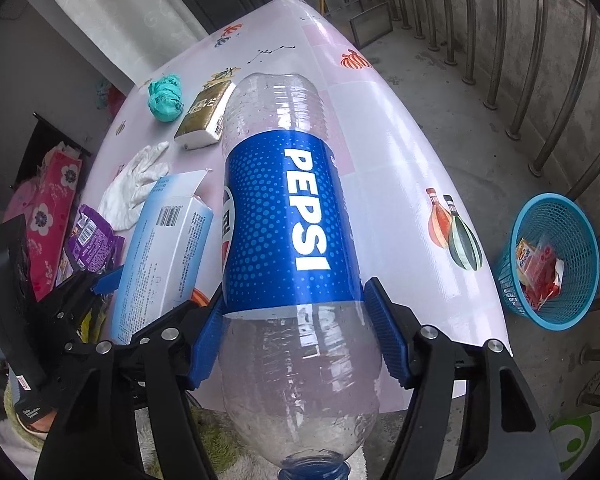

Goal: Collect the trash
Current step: 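Close the left tool on the white medicine box and lift it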

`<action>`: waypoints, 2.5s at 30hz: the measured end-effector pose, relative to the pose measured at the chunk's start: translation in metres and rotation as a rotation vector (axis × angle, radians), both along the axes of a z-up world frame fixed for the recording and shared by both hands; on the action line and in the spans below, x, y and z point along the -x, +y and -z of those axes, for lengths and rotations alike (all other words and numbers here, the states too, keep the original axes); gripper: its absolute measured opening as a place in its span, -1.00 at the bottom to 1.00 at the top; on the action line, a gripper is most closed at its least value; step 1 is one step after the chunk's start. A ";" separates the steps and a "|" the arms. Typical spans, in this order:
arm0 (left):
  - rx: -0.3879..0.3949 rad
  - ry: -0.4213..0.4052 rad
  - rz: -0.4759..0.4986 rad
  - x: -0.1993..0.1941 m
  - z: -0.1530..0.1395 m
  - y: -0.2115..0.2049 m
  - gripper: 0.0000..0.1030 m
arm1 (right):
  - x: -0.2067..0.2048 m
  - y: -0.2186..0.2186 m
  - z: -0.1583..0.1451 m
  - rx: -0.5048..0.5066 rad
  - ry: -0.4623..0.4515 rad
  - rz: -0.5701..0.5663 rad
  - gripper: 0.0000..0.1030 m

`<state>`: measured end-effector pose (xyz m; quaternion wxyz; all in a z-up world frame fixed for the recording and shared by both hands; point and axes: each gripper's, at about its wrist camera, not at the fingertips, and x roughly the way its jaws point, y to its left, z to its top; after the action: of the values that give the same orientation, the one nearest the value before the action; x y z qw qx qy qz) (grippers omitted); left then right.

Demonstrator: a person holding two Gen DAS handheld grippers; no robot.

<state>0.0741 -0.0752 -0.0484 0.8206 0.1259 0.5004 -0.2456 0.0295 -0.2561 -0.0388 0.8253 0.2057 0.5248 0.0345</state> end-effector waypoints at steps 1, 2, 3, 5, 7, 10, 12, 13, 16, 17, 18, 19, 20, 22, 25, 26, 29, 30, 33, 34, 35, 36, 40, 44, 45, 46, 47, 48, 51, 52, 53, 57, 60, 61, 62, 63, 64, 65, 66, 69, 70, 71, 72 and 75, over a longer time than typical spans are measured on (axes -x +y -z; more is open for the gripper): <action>0.000 -0.001 0.001 0.000 0.000 0.000 0.54 | 0.000 -0.001 0.000 -0.005 -0.001 0.002 0.27; 0.000 -0.001 0.001 -0.001 0.000 0.000 0.54 | 0.000 -0.002 0.000 -0.010 -0.001 0.006 0.27; -0.001 -0.001 0.001 -0.001 0.000 0.000 0.53 | 0.000 -0.002 0.000 -0.015 -0.002 0.009 0.26; -0.001 -0.003 0.002 -0.002 0.000 0.001 0.52 | 0.000 -0.003 0.001 -0.022 -0.004 0.014 0.26; -0.002 -0.004 0.004 -0.002 0.000 0.001 0.50 | 0.000 -0.004 0.001 -0.030 -0.007 0.019 0.26; -0.003 -0.008 0.007 -0.003 0.000 0.001 0.49 | 0.001 -0.006 0.002 -0.043 -0.011 0.026 0.26; -0.005 -0.012 0.007 -0.004 0.000 0.001 0.48 | 0.001 -0.007 0.001 -0.050 -0.014 0.028 0.25; -0.006 -0.014 0.008 -0.004 0.000 0.001 0.48 | 0.002 -0.007 0.001 -0.052 -0.015 0.029 0.25; -0.008 -0.019 0.007 -0.003 -0.001 0.001 0.47 | 0.002 -0.008 0.001 -0.054 -0.018 0.028 0.25; -0.009 -0.020 0.007 -0.003 -0.001 0.001 0.47 | 0.002 -0.008 0.001 -0.054 -0.019 0.028 0.25; -0.009 -0.020 0.007 -0.003 -0.001 0.001 0.46 | 0.002 -0.008 0.001 -0.055 -0.019 0.028 0.25; -0.009 -0.021 0.006 -0.004 -0.001 0.001 0.46 | 0.003 -0.009 0.001 -0.056 -0.020 0.029 0.25; -0.010 -0.022 0.006 -0.003 -0.001 0.001 0.46 | 0.003 -0.009 0.001 -0.057 -0.021 0.029 0.25; -0.011 -0.024 0.005 -0.003 -0.002 0.002 0.46 | 0.003 -0.010 0.001 -0.058 -0.022 0.030 0.25; -0.012 -0.027 0.004 -0.003 -0.002 0.002 0.45 | 0.003 -0.010 0.001 -0.059 -0.022 0.031 0.25; -0.012 -0.028 0.004 -0.003 -0.002 0.002 0.45 | 0.003 -0.011 0.001 -0.059 -0.022 0.032 0.25; -0.011 -0.032 0.003 -0.003 -0.003 0.002 0.44 | 0.003 -0.011 0.001 -0.059 -0.023 0.033 0.25; -0.011 -0.035 0.003 -0.003 -0.003 0.002 0.44 | 0.002 -0.011 0.000 -0.059 -0.023 0.032 0.25; -0.014 -0.050 0.001 -0.001 -0.005 0.002 0.43 | 0.002 -0.011 0.000 -0.060 -0.022 0.033 0.25; -0.015 -0.054 0.000 -0.001 -0.005 0.002 0.43 | 0.002 -0.012 0.000 -0.060 -0.023 0.034 0.25; -0.015 -0.059 -0.002 0.000 -0.006 0.001 0.43 | 0.002 -0.012 0.000 -0.060 -0.023 0.035 0.25; -0.015 -0.062 -0.003 0.000 -0.007 0.001 0.43 | 0.002 -0.012 0.000 -0.060 -0.022 0.036 0.25; -0.015 -0.075 -0.006 0.000 -0.008 0.002 0.42 | 0.003 -0.012 0.000 -0.060 -0.023 0.038 0.25; -0.014 -0.086 -0.007 0.001 -0.010 0.003 0.41 | 0.003 -0.012 -0.001 -0.061 -0.023 0.041 0.25; -0.015 -0.090 -0.007 0.002 -0.011 0.003 0.41 | 0.003 -0.012 -0.001 -0.061 -0.023 0.042 0.25; -0.015 -0.093 -0.007 0.001 -0.011 0.003 0.41 | 0.003 -0.012 -0.001 -0.062 -0.023 0.043 0.25; -0.016 -0.097 -0.008 0.002 -0.012 0.003 0.41 | 0.003 -0.013 -0.001 -0.063 -0.023 0.044 0.25; -0.016 -0.100 -0.008 0.003 -0.012 0.002 0.41 | 0.003 -0.012 -0.001 -0.062 -0.024 0.045 0.25; -0.017 -0.104 -0.006 0.003 -0.012 0.002 0.41 | 0.003 -0.012 -0.001 -0.062 -0.024 0.045 0.25; -0.018 -0.100 -0.005 0.003 -0.012 0.002 0.41 | 0.003 -0.013 -0.001 -0.062 -0.024 0.045 0.25; -0.018 -0.092 -0.005 0.002 -0.010 0.002 0.41 | 0.003 -0.013 -0.001 -0.062 -0.023 0.045 0.25; -0.027 -0.041 -0.001 -0.002 -0.001 0.000 0.48 | 0.003 -0.013 -0.001 -0.064 -0.024 0.045 0.25; -0.027 -0.026 -0.007 -0.004 0.001 0.000 0.48 | 0.003 -0.012 -0.001 -0.064 -0.023 0.046 0.25; -0.033 -0.029 -0.005 -0.004 0.002 -0.001 0.48 | 0.003 -0.012 -0.001 -0.064 -0.024 0.045 0.25; -0.037 -0.032 -0.003 -0.005 0.002 -0.001 0.49 | 0.003 -0.013 -0.001 -0.063 -0.024 0.044 0.25; -0.039 -0.034 -0.002 -0.005 0.002 -0.003 0.49 | 0.003 -0.013 -0.001 -0.063 -0.024 0.044 0.25; -0.039 -0.035 -0.004 -0.006 0.002 -0.003 0.49 | 0.003 -0.013 -0.001 -0.065 -0.024 0.045 0.25; -0.037 -0.035 -0.006 -0.007 0.002 -0.003 0.49 | 0.003 -0.013 -0.001 -0.066 -0.024 0.046 0.25; -0.037 -0.036 -0.009 -0.008 0.002 -0.003 0.49 | 0.003 -0.012 -0.001 -0.067 -0.024 0.046 0.25; -0.034 -0.043 -0.019 -0.010 0.002 -0.004 0.49 | 0.004 -0.012 0.000 -0.068 -0.024 0.046 0.25; -0.033 -0.046 -0.022 -0.010 0.002 -0.004 0.49 | 0.004 -0.012 0.000 -0.068 -0.025 0.046 0.25; -0.031 -0.049 -0.024 -0.011 0.002 -0.004 0.48 | 0.004 -0.012 0.000 -0.068 -0.024 0.046 0.25; -0.028 -0.053 -0.025 -0.011 0.002 -0.003 0.44 | 0.004 -0.012 0.000 -0.068 -0.024 0.047 0.25; -0.025 -0.061 -0.031 -0.011 0.002 -0.003 0.41 | 0.004 -0.013 -0.001 -0.070 -0.025 0.046 0.25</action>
<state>0.0852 -0.0778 -0.0502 0.8375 0.1360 0.4803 -0.2225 0.0259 -0.2689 -0.0381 0.8247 0.2458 0.5081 0.0365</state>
